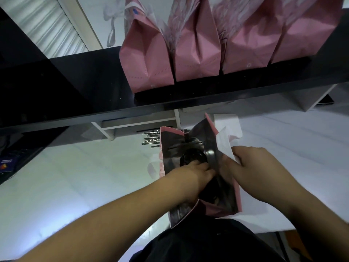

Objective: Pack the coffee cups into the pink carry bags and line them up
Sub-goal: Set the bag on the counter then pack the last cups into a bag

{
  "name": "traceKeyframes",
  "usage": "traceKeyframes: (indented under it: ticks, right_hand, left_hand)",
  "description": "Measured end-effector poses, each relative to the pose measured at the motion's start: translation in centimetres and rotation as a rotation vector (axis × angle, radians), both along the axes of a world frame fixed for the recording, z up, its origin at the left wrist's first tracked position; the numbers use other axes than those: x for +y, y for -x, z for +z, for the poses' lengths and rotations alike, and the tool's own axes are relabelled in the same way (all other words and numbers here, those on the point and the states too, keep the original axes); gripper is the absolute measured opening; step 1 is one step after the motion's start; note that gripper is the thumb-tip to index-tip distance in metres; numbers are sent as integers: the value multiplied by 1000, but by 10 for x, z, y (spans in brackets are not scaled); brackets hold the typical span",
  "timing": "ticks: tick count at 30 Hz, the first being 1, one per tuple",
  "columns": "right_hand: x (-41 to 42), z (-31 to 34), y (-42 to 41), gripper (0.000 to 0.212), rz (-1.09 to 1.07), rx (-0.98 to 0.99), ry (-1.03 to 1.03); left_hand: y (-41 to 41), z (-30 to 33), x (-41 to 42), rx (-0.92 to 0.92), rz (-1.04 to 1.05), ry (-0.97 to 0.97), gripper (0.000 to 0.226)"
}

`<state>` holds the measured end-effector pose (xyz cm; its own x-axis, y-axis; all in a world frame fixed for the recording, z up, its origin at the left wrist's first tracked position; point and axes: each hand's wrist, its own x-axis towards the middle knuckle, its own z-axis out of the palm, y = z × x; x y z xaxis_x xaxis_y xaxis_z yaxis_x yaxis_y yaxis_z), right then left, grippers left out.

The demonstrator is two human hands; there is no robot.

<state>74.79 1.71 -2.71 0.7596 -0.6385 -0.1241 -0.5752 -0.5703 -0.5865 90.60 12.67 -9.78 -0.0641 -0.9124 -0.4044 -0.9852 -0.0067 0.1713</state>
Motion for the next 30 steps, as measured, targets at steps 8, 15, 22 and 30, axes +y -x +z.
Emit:
traceKeyframes:
  ticks: [8, 15, 22, 30]
  right_hand:
    - [2, 0, 1, 42, -17, -19, -5]
    - [7, -3, 0, 39, -37, -28, -2]
    - [9, -3, 3, 43, -61, -23, 16]
    - [4, -8, 11, 36, -130, 103, 53]
  left_hand:
    - [1, -9, 9, 41, -79, 141, 60]
    - [9, -26, 3, -31, -129, 29, 54]
    - [2, 3, 1, -38, -142, 34, 61]
    - [-83, 47, 19, 170, 560, 946, 8]
